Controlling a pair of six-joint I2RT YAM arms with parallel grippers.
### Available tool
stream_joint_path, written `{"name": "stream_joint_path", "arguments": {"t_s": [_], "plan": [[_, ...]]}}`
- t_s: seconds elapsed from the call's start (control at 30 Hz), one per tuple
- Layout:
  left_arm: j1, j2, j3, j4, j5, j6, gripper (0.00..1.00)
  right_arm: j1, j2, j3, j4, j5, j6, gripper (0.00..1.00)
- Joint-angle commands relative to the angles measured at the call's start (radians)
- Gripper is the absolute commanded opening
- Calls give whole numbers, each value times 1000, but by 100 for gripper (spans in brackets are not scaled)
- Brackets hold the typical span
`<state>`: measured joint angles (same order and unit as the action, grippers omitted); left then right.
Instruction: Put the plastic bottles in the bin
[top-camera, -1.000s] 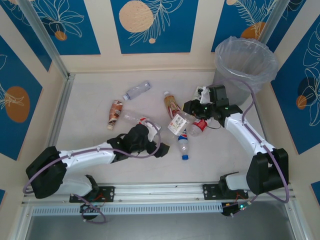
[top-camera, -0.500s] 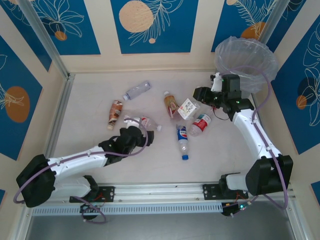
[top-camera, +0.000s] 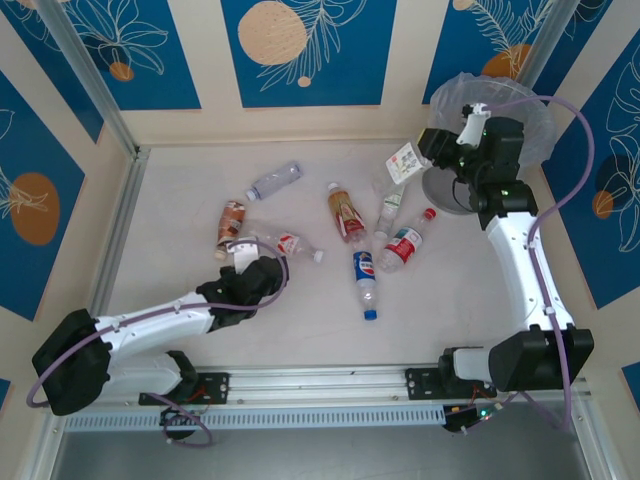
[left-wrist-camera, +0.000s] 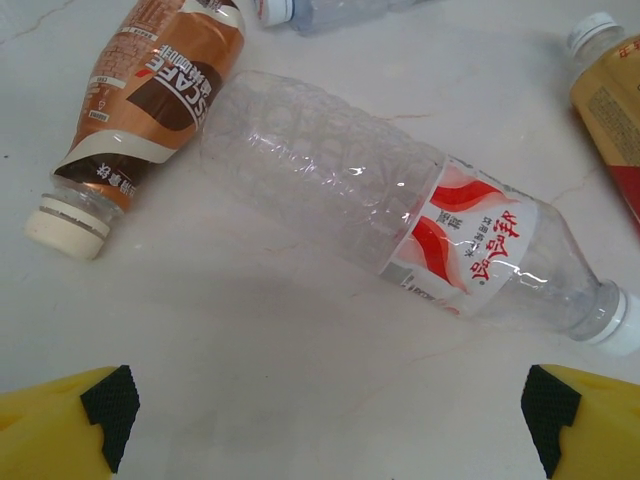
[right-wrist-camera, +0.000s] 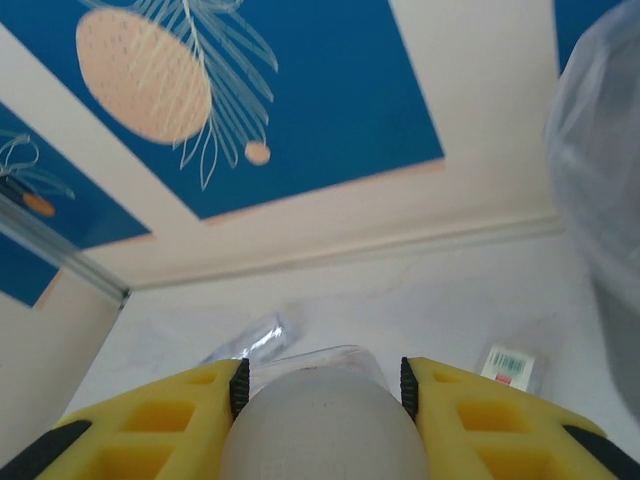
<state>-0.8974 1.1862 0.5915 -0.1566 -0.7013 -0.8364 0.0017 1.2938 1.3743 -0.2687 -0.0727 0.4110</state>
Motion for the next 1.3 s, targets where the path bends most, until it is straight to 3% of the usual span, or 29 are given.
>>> {"name": "stream_joint_path", "arguments": {"t_s": [0.0,0.27,0.4,0.67,0.93,1.27], "plan": [[11,-9,-22,13,-22,10,99,-28,-34,57,150,88,-31,28],[11,19,-19,56,15,59,99,-54,-83,-2,513,314,-145,28],[11,39,-19,77,45,60,99,-63,-65,9,565,364,-263,28],[10,44,19,102,103,108,99,-63,17,73,466,498,-473,28],[12,66,62,144,173,181,99,-62,118,149,339,546,-542,29],[12,92,59,172,221,170,100,-22,316,342,122,608,-648,32]]}}
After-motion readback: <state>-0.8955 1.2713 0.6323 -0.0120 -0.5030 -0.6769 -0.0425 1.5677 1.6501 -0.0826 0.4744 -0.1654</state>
